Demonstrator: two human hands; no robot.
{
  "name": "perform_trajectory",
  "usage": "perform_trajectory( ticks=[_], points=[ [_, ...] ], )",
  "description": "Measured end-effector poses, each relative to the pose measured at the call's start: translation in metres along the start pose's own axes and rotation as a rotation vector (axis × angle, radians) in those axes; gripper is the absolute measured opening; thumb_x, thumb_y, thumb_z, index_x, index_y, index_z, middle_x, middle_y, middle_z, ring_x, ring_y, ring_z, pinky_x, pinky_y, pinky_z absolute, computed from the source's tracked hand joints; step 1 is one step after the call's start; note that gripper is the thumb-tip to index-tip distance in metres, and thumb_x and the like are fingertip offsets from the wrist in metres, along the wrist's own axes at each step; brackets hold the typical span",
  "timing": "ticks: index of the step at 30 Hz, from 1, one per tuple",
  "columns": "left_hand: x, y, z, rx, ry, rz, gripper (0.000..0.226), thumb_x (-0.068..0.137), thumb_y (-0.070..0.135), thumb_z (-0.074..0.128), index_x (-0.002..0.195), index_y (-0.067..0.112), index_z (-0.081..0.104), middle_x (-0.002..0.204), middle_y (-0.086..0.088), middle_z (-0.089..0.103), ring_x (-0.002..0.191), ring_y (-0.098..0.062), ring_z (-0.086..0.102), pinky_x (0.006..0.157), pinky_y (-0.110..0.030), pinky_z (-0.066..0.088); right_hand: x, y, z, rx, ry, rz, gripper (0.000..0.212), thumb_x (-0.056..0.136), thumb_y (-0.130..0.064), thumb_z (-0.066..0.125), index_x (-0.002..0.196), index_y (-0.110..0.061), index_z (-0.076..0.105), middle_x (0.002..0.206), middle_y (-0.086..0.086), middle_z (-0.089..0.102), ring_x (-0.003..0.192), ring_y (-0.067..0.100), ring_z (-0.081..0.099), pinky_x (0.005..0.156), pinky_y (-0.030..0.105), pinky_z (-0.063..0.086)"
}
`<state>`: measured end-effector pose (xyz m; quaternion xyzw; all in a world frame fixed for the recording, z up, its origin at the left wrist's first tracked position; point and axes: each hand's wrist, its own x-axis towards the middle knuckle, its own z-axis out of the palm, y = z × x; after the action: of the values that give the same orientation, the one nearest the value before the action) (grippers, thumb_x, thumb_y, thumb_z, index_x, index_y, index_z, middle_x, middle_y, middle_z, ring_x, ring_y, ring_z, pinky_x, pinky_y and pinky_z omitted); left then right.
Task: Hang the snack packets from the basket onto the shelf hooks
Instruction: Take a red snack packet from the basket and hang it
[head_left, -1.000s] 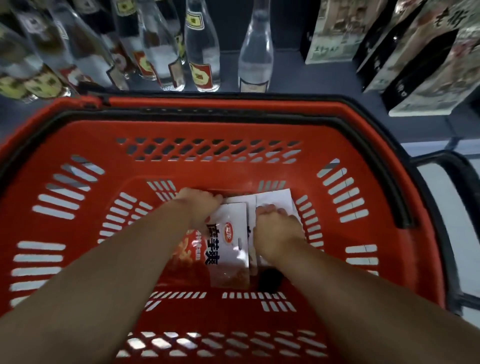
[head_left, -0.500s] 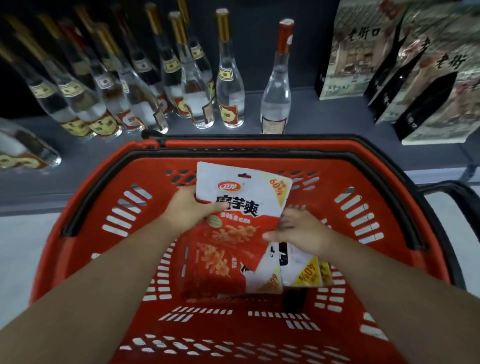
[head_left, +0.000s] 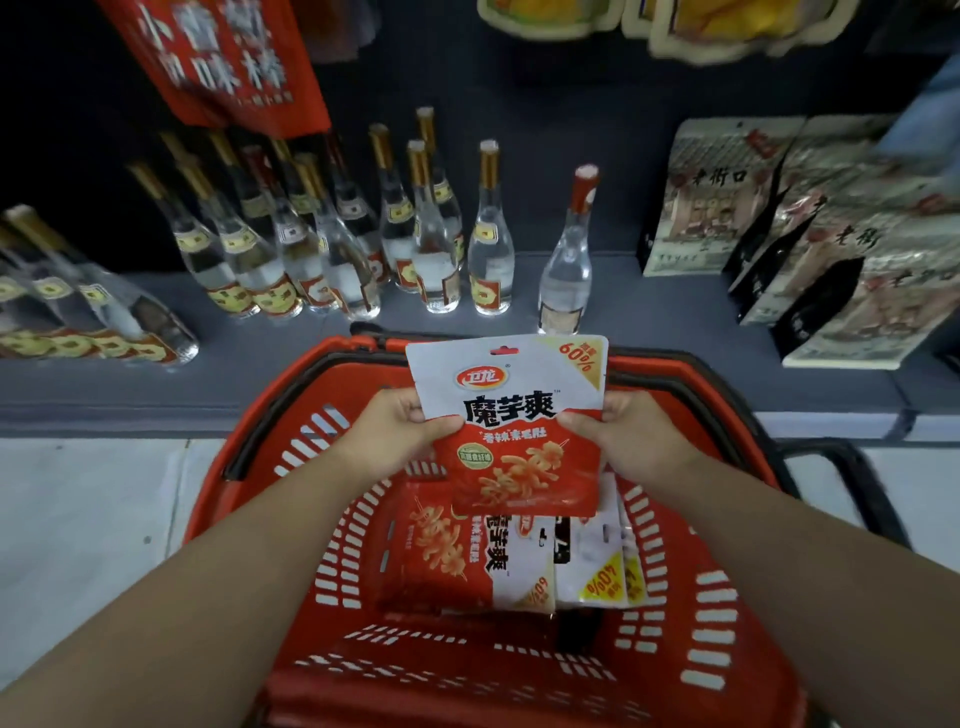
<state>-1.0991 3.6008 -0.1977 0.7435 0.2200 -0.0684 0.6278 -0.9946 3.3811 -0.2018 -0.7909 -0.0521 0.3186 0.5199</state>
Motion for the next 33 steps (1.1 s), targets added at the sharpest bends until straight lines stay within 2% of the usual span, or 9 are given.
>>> perform_trajectory(
  ticks=[4, 7, 10, 14, 17, 20, 24, 27, 33],
  points=[
    [-0.036, 0.097, -0.017, -0.016, 0.015, 0.038, 0.025, 0.087, 0.008, 0.066, 0.111, 0.008, 0.069, 0.094, -0.004, 0.076, 0.082, -0.018, 0.073, 0.077, -0.036, 0.06, -0.051, -0.09, -0.038, -0.041, 0.043, -0.064, 0.014, 0.087, -0.024, 0.068, 0.097, -0.017, 0.072, 0.087, 0.002, 0.076, 0.072, 0.015, 0.072, 0.058, 0.021, 0.052],
    [-0.069, 0.188, -0.032, -0.073, -0.029, 0.088, 0.026, 0.088, 0.002, 0.062, 0.114, 0.004, 0.066, 0.086, 0.003, 0.076, 0.072, -0.01, 0.073, 0.065, -0.025, 0.06, -0.097, -0.17, -0.07, -0.017, 0.096, -0.085, 0.02, 0.089, -0.026, 0.064, 0.101, -0.013, 0.071, 0.088, 0.003, 0.075, 0.077, 0.021, 0.071, 0.061, 0.028, 0.055],
    [-0.109, 0.284, -0.049, -0.088, -0.039, 0.158, 0.028, 0.088, -0.003, 0.06, 0.116, -0.001, 0.064, 0.091, 0.0, 0.075, 0.074, -0.009, 0.073, 0.07, -0.025, 0.06, -0.146, -0.257, -0.099, 0.013, 0.128, -0.107, 0.018, 0.091, -0.026, 0.062, 0.1, -0.013, 0.07, 0.093, 0.008, 0.075, 0.086, 0.027, 0.071, 0.082, 0.042, 0.057],
    [-0.167, 0.415, -0.078, -0.026, -0.014, 0.236, 0.021, 0.089, 0.001, 0.06, 0.109, 0.002, 0.067, 0.076, 0.008, 0.075, 0.066, -0.003, 0.071, 0.055, -0.013, 0.052, -0.224, -0.385, -0.134, 0.01, 0.163, -0.19, 0.015, 0.092, -0.023, 0.061, 0.097, -0.012, 0.07, 0.09, 0.007, 0.075, 0.077, 0.02, 0.071, 0.069, 0.028, 0.059],
    [-0.206, 0.505, -0.103, 0.006, -0.035, 0.263, 0.015, 0.091, 0.007, 0.06, 0.102, 0.008, 0.07, 0.089, 0.001, 0.077, 0.08, -0.009, 0.073, 0.067, -0.019, 0.057, -0.275, -0.471, -0.156, 0.014, 0.201, -0.234, 0.017, 0.091, -0.023, 0.062, 0.094, -0.009, 0.072, 0.085, 0.009, 0.075, 0.076, 0.024, 0.072, 0.078, 0.043, 0.059],
    [-0.238, 0.589, -0.125, 0.026, -0.033, 0.308, 0.014, 0.092, 0.014, 0.06, 0.1, 0.01, 0.071, 0.089, 0.0, 0.077, 0.081, -0.013, 0.073, 0.079, -0.036, 0.059, -0.318, -0.546, -0.18, 0.008, 0.194, -0.278, 0.02, 0.093, -0.028, 0.059, 0.097, -0.013, 0.071, 0.09, 0.007, 0.076, 0.08, 0.023, 0.073, 0.078, 0.042, 0.059],
    [-0.276, 0.684, -0.144, 0.067, -0.031, 0.399, 0.018, 0.093, 0.017, 0.059, 0.104, 0.009, 0.07, 0.093, -0.003, 0.077, 0.086, -0.017, 0.073, 0.077, -0.03, 0.059, -0.363, -0.627, -0.205, 0.032, 0.222, -0.375, 0.016, 0.093, -0.03, 0.058, 0.095, -0.019, 0.069, 0.087, 0.001, 0.076, 0.076, 0.016, 0.073, 0.065, 0.027, 0.059],
    [-0.295, 0.735, -0.152, 0.095, 0.033, 0.474, 0.014, 0.092, 0.022, 0.061, 0.098, 0.015, 0.071, 0.092, -0.003, 0.077, 0.084, -0.017, 0.073, 0.064, -0.024, 0.056, -0.385, -0.672, -0.219, 0.063, 0.279, -0.441, 0.015, 0.092, -0.027, 0.059, 0.092, -0.016, 0.069, 0.084, 0.003, 0.076, 0.077, 0.022, 0.073, 0.072, 0.037, 0.06],
    [-0.309, 0.797, -0.151, 0.082, 0.131, 0.575, 0.016, 0.092, 0.025, 0.062, 0.094, 0.01, 0.068, 0.079, -0.005, 0.076, 0.066, -0.017, 0.068, 0.051, -0.023, 0.05, -0.404, -0.72, -0.238, 0.101, 0.418, -0.537, 0.016, 0.092, -0.027, 0.061, 0.092, -0.014, 0.07, 0.084, 0.004, 0.074, 0.075, 0.022, 0.071, 0.07, 0.037, 0.06]
  ],
)
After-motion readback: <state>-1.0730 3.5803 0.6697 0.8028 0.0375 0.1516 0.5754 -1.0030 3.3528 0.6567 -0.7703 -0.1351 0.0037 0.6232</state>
